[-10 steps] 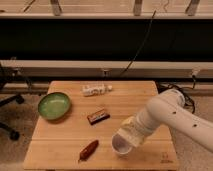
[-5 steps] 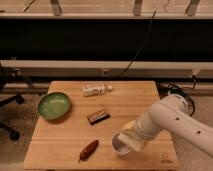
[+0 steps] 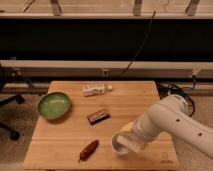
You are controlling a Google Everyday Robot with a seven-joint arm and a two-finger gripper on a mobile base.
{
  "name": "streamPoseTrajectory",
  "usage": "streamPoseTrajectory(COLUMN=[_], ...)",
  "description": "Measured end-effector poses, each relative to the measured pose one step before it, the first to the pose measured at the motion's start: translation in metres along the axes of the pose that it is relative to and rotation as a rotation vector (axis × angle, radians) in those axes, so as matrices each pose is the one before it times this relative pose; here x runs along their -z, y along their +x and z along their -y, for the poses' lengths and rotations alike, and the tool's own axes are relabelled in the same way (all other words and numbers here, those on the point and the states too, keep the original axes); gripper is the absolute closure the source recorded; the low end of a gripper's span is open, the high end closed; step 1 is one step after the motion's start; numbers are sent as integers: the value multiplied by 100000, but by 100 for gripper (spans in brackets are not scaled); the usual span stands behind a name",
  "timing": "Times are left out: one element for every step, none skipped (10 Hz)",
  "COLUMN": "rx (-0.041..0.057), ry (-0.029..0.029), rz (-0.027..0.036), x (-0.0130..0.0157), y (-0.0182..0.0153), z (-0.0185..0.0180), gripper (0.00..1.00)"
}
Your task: Place the white sponge in the ceramic cup
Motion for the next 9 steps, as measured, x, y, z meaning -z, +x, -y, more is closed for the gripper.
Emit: streamPoseTrajectory(rx=[801,692,439,45,-43,-452,-732,-1025,-490], ry=[110,139,225,376,510,742,752,849,374], rz=[300,284,173,-21,-231,-566,-728,-1060,-421], x=[4,17,64,91,127,225,226,325,114], y=[-249,-222,-171,-8,114,331,415,541,236], z=[169,179,188,185,225,323,293,242,69], gripper=[20,20,20,20,20,20,20,20,20])
